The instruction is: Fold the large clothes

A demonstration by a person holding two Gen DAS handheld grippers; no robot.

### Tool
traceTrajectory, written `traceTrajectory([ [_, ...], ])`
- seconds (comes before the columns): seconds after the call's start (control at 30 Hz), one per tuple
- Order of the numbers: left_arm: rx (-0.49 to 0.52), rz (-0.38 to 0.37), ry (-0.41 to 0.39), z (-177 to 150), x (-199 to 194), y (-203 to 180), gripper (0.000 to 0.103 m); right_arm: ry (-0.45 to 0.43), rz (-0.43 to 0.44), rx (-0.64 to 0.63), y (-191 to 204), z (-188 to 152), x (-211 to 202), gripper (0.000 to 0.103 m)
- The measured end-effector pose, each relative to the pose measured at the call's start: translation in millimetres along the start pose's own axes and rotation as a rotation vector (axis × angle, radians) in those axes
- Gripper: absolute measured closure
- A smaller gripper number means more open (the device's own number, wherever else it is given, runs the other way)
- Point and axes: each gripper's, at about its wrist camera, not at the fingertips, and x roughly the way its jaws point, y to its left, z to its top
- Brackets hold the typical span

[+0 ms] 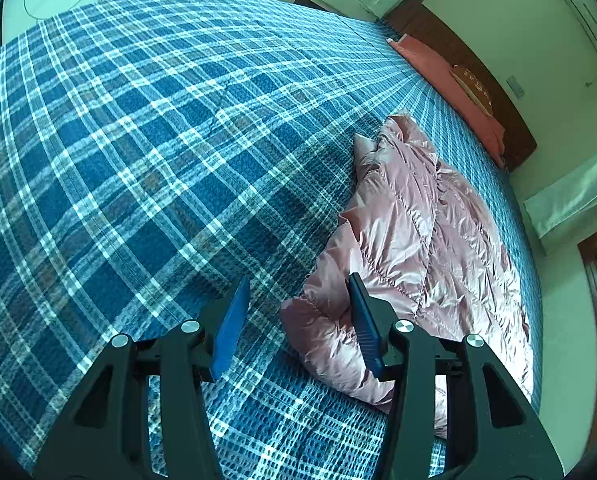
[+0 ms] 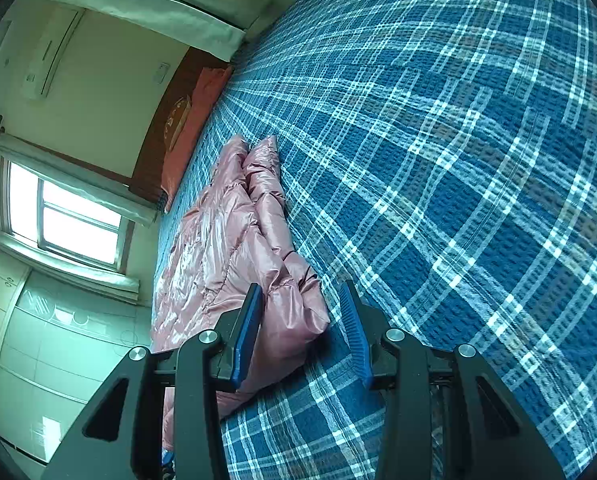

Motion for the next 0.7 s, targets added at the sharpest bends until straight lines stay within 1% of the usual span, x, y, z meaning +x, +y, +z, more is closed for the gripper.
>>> traceTrajectory([
  [0.3, 0.129, 0.137, -0.051, -0.5, -19.8, -7.1, 0.049, -0.02, -0.092, -0.126, 22.9, -9.6, -23.8, 0.062],
  [0.47, 0.237, 0.218, -0.114, -2.8, -36.2, -22.5, 0.048, -0.035, -0.146, -0.229, 54.3, -19.8, -27.6, 0.062],
  [0.6, 0.312, 0.24, -0.178, -6.6, -54.7, -38.0, 0.043, -0.041, -0.181, -0.338, 88.7, -30.6, -23.3, 0.062],
  [0.7, 0.357, 0.229, -0.21, -9.5, -64.3, -52.4, 0.043, -0.031, -0.196, -0.433, 111.7, -41.0, -17.5, 0.062],
])
